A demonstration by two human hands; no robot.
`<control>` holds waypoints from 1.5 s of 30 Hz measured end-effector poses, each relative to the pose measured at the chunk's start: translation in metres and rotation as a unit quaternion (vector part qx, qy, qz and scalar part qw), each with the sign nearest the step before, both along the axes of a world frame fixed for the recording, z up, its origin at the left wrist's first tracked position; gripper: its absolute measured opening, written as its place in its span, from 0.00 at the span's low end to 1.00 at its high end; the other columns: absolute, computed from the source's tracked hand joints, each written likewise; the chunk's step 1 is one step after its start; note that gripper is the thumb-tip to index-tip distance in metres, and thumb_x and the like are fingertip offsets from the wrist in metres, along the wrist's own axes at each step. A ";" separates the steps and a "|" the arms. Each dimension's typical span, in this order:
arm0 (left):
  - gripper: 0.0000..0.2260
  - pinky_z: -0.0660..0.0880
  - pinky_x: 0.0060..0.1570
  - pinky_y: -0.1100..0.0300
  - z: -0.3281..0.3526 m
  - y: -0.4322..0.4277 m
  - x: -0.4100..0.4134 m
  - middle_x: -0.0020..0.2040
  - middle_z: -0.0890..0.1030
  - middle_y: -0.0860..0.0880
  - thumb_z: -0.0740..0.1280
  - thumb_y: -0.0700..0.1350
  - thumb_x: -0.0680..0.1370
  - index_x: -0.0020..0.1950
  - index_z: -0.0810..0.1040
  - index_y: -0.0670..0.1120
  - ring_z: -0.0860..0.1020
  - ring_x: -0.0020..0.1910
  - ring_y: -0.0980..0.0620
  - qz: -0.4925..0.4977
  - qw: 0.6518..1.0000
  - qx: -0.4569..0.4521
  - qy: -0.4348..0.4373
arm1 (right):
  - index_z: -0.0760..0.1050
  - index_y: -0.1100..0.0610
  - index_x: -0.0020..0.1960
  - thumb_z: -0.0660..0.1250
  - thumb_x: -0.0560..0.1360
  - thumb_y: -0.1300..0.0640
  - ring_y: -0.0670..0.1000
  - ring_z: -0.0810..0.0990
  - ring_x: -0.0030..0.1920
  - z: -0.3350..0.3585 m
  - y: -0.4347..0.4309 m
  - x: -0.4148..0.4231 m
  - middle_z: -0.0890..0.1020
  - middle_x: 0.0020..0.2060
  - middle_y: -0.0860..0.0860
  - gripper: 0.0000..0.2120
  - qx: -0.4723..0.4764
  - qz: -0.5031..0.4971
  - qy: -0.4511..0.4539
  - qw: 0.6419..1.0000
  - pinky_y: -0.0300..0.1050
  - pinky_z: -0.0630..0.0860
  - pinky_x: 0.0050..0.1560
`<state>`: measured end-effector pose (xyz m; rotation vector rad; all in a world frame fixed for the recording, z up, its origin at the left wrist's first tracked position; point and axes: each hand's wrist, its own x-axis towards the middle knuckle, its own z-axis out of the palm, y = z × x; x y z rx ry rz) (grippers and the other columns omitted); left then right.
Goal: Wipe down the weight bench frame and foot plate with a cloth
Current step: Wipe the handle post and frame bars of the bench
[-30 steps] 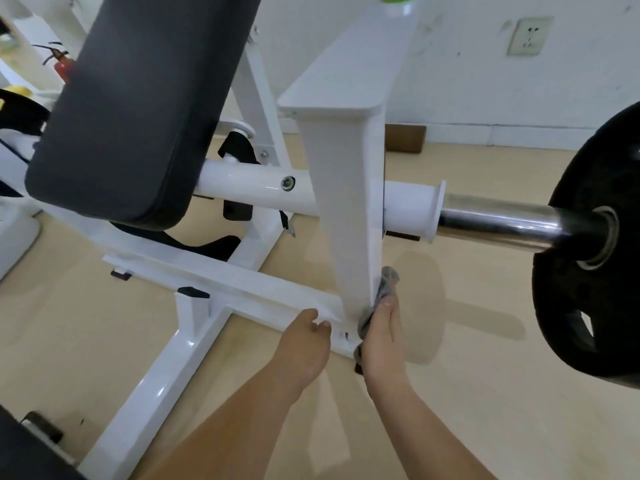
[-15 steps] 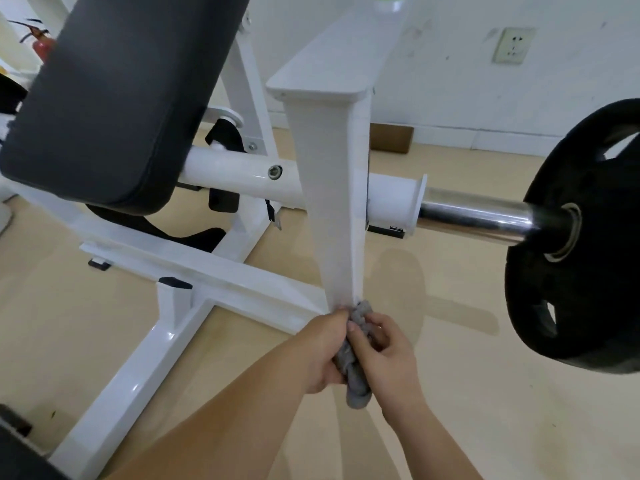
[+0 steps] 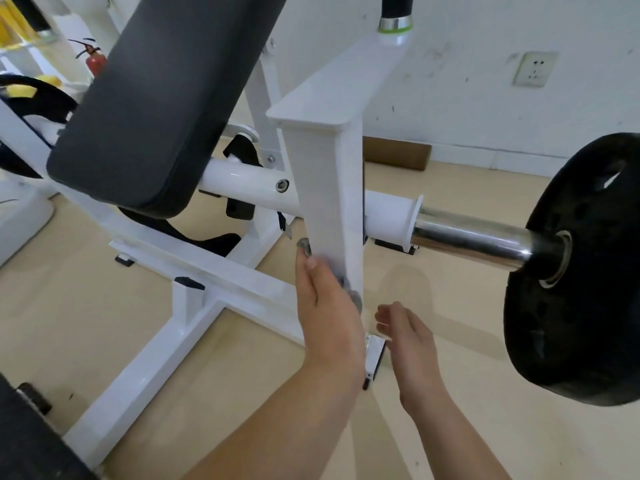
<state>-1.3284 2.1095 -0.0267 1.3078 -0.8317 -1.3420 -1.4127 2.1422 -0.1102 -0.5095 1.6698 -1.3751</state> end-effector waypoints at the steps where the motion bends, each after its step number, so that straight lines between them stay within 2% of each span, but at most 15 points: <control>1: 0.20 0.70 0.53 0.71 0.004 0.001 -0.011 0.72 0.71 0.61 0.52 0.58 0.87 0.79 0.60 0.66 0.76 0.60 0.67 0.005 1.000 -0.014 0.008 | 0.82 0.54 0.55 0.57 0.84 0.47 0.48 0.82 0.57 0.001 -0.002 -0.003 0.85 0.53 0.48 0.17 -0.008 0.006 -0.016 1.000 0.43 0.75 0.53; 5: 0.23 0.67 0.74 0.48 -0.019 -0.004 -0.030 0.80 0.64 0.57 0.53 0.67 0.82 0.77 0.58 0.71 0.68 0.76 0.50 0.058 0.997 0.003 0.055 | 0.79 0.49 0.64 0.52 0.84 0.41 0.39 0.78 0.61 0.001 -0.014 -0.008 0.82 0.60 0.42 0.22 -0.025 0.100 -0.040 0.994 0.43 0.73 0.62; 9: 0.30 0.77 0.56 0.52 -0.053 -0.009 -0.018 0.55 0.87 0.47 0.52 0.70 0.81 0.63 0.82 0.51 0.83 0.57 0.48 0.058 0.958 0.178 0.215 | 0.80 0.54 0.54 0.53 0.78 0.43 0.37 0.82 0.43 -0.007 -0.037 0.005 0.84 0.46 0.46 0.21 -0.018 0.127 -0.029 0.991 0.46 0.82 0.46; 11: 0.28 0.80 0.53 0.53 -0.059 -0.012 -0.016 0.50 0.87 0.45 0.54 0.64 0.82 0.60 0.84 0.46 0.85 0.51 0.46 0.049 0.957 0.172 0.229 | 0.78 0.49 0.44 0.53 0.78 0.43 0.48 0.81 0.45 -0.020 -0.041 0.010 0.83 0.41 0.44 0.18 -0.015 0.119 0.004 0.993 0.54 0.81 0.53; 13: 0.25 0.81 0.56 0.52 -0.052 -0.015 -0.021 0.47 0.86 0.47 0.58 0.64 0.81 0.60 0.82 0.45 0.84 0.48 0.49 0.071 0.968 0.108 0.213 | 0.75 0.43 0.37 0.52 0.84 0.46 0.47 0.77 0.41 -0.027 -0.042 0.006 0.81 0.35 0.40 0.20 -0.025 0.140 0.049 0.989 0.43 0.75 0.45; 17: 0.25 0.62 0.76 0.47 -0.061 -0.018 -0.026 0.79 0.65 0.64 0.56 0.71 0.79 0.76 0.61 0.73 0.61 0.80 0.57 0.067 0.989 -0.117 0.053 | 0.82 0.43 0.59 0.45 0.86 0.41 0.29 0.80 0.44 -0.029 -0.040 -0.022 0.84 0.41 0.31 0.26 -0.023 0.253 0.031 0.967 0.31 0.73 0.43; 20: 0.30 0.65 0.76 0.47 -0.105 -0.011 -0.021 0.80 0.64 0.61 0.59 0.75 0.76 0.77 0.64 0.69 0.65 0.78 0.57 0.035 0.985 -0.069 0.156 | 0.76 0.37 0.66 0.44 0.86 0.42 0.26 0.76 0.57 -0.022 -0.038 -0.026 0.81 0.56 0.28 0.22 -0.047 0.321 0.069 0.943 0.17 0.67 0.44; 22: 0.35 0.71 0.73 0.47 -0.132 -0.009 -0.016 0.73 0.76 0.55 0.62 0.77 0.73 0.74 0.74 0.61 0.76 0.68 0.57 0.036 0.976 0.017 0.216 | 0.77 0.44 0.68 0.48 0.86 0.45 0.37 0.73 0.69 -0.023 -0.030 -0.025 0.78 0.66 0.34 0.21 -0.043 0.326 0.105 0.939 0.20 0.67 0.56; 24: 0.37 0.74 0.70 0.47 -0.139 -0.010 -0.014 0.71 0.78 0.55 0.65 0.78 0.69 0.73 0.74 0.61 0.77 0.67 0.54 0.034 0.969 0.051 0.240 | 0.79 0.43 0.62 0.55 0.85 0.44 0.44 0.77 0.66 -0.044 -0.021 -0.026 0.82 0.58 0.32 0.16 -0.045 0.301 0.162 0.939 0.25 0.70 0.54; 27: 0.27 0.65 0.75 0.37 -0.119 -0.025 -0.018 0.79 0.66 0.58 0.61 0.67 0.73 0.73 0.66 0.72 0.61 0.81 0.48 0.059 0.989 -0.005 0.135 | 0.81 0.50 0.57 0.58 0.85 0.46 0.45 0.82 0.55 -0.076 -0.013 -0.033 0.85 0.50 0.44 0.15 0.006 0.283 0.201 0.938 0.37 0.74 0.55; 32: 0.30 0.49 0.82 0.48 -0.127 -0.004 -0.029 0.80 0.47 0.71 0.52 0.44 0.85 0.81 0.45 0.68 0.42 0.79 0.69 0.049 0.989 -0.138 -0.015 | 0.80 0.58 0.50 0.60 0.82 0.51 0.55 0.82 0.48 -0.089 -0.021 -0.038 0.85 0.45 0.53 0.13 0.081 0.268 0.243 0.929 0.55 0.79 0.54; 36: 0.30 0.62 0.76 0.64 -0.183 0.017 -0.021 0.80 0.63 0.63 0.55 0.37 0.85 0.82 0.57 0.64 0.64 0.77 0.64 0.077 0.996 -0.033 -0.039 | 0.78 0.62 0.47 0.58 0.81 0.56 0.59 0.78 0.43 -0.103 -0.021 -0.037 0.82 0.39 0.55 0.13 0.127 0.277 0.319 0.897 0.52 0.75 0.45; 38: 0.27 0.75 0.54 0.70 -0.201 0.035 -0.020 0.64 0.80 0.58 0.58 0.32 0.84 0.73 0.74 0.61 0.80 0.57 0.63 0.092 0.994 0.055 -0.001 | 0.81 0.56 0.45 0.60 0.81 0.56 0.56 0.81 0.45 -0.109 -0.006 -0.038 0.83 0.39 0.50 0.12 0.102 0.242 0.258 0.930 0.49 0.75 0.46; 40: 0.18 0.75 0.36 0.65 -0.213 0.055 -0.015 0.47 0.83 0.48 0.62 0.32 0.83 0.54 0.84 0.53 0.79 0.36 0.57 0.087 0.982 0.146 0.079 | 0.83 0.47 0.49 0.62 0.83 0.53 0.49 0.84 0.52 -0.116 0.009 -0.034 0.86 0.45 0.44 0.11 0.079 0.203 0.131 0.967 0.49 0.79 0.57; 45: 0.08 0.83 0.49 0.52 -0.234 0.065 0.001 0.50 0.88 0.43 0.68 0.36 0.81 0.56 0.85 0.43 0.87 0.48 0.46 -0.013 0.962 0.250 0.108 | 0.78 0.45 0.66 0.68 0.82 0.53 0.42 0.84 0.56 -0.139 0.035 -0.021 0.85 0.57 0.42 0.14 0.090 0.241 -0.022 0.966 0.41 0.80 0.56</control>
